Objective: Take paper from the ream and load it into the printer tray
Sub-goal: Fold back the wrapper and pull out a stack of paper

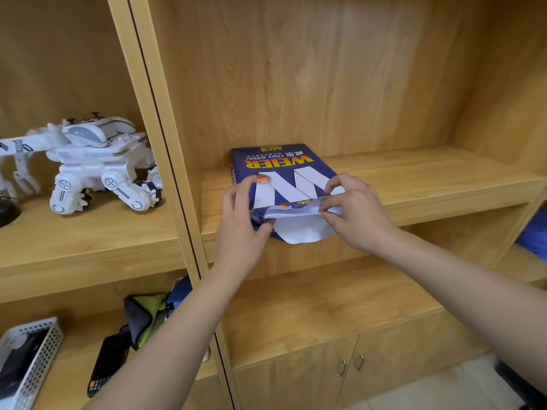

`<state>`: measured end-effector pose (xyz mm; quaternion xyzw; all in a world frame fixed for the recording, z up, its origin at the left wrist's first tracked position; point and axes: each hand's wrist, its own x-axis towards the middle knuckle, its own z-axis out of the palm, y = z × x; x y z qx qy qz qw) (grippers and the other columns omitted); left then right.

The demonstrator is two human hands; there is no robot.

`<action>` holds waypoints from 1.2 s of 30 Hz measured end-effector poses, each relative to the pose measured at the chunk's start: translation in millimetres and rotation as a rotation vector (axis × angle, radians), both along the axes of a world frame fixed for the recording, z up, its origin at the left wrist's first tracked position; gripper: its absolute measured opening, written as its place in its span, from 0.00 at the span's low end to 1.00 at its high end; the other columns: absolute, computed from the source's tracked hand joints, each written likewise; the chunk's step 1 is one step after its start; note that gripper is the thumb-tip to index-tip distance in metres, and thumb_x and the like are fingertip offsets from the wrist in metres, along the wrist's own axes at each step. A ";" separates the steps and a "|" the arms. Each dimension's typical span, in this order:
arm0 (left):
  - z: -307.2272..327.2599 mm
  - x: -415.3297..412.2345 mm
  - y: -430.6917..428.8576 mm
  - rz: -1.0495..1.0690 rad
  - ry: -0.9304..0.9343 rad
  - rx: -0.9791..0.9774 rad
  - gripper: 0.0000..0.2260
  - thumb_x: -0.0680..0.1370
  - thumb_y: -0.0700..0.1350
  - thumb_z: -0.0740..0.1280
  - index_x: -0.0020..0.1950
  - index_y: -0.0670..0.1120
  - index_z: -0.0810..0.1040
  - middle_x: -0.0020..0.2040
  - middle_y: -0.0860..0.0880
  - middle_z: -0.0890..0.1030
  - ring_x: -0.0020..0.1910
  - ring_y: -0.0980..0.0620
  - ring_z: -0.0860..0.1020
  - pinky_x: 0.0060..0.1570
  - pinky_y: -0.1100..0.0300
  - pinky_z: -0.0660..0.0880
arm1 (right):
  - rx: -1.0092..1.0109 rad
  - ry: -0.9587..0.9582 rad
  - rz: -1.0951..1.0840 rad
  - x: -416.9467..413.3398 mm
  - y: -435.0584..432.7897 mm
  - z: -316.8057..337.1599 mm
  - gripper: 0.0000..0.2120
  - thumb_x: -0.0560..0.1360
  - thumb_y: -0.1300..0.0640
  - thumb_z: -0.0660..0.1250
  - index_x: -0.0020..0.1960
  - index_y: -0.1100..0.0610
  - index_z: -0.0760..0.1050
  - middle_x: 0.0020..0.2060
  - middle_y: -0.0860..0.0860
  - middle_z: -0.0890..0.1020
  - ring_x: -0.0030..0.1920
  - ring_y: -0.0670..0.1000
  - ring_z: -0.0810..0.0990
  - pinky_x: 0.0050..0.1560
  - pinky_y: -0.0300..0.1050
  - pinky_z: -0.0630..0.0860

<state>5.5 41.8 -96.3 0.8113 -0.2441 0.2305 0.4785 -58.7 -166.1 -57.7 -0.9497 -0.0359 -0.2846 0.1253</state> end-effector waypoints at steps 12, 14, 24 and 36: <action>-1.1 4.2 6.8 -0.019 -0.035 0.043 0.33 0.71 0.40 0.72 0.74 0.54 0.65 0.66 0.49 0.72 0.59 0.51 0.74 0.43 0.61 0.68 | 0.036 -0.109 0.017 -33.7 15.5 -13.6 0.03 0.70 0.60 0.72 0.39 0.56 0.84 0.51 0.55 0.77 0.54 0.59 0.77 0.58 0.59 0.68; -1.6 3.7 5.9 -0.006 -0.038 0.049 0.33 0.72 0.39 0.70 0.74 0.54 0.65 0.66 0.48 0.72 0.59 0.48 0.75 0.43 0.60 0.67 | 0.045 -0.116 0.005 -45.3 16.9 -15.6 0.03 0.70 0.60 0.71 0.39 0.56 0.84 0.51 0.55 0.77 0.54 0.59 0.77 0.58 0.62 0.69; -1.3 3.0 7.4 -0.100 0.044 -0.017 0.31 0.72 0.42 0.72 0.73 0.54 0.67 0.67 0.45 0.69 0.65 0.46 0.72 0.57 0.56 0.73 | 0.144 -0.181 -0.031 -103.9 15.8 -28.3 0.04 0.72 0.58 0.72 0.43 0.55 0.85 0.51 0.52 0.77 0.54 0.56 0.77 0.55 0.63 0.73; -26.6 -95.0 36.3 -0.665 1.254 -0.946 0.09 0.79 0.42 0.67 0.58 0.45 0.78 0.60 0.41 0.82 0.59 0.40 0.80 0.48 0.42 0.82 | 0.237 -0.268 -0.094 -143.1 31.2 -66.5 0.05 0.72 0.57 0.71 0.43 0.55 0.86 0.49 0.51 0.76 0.54 0.54 0.76 0.54 0.62 0.74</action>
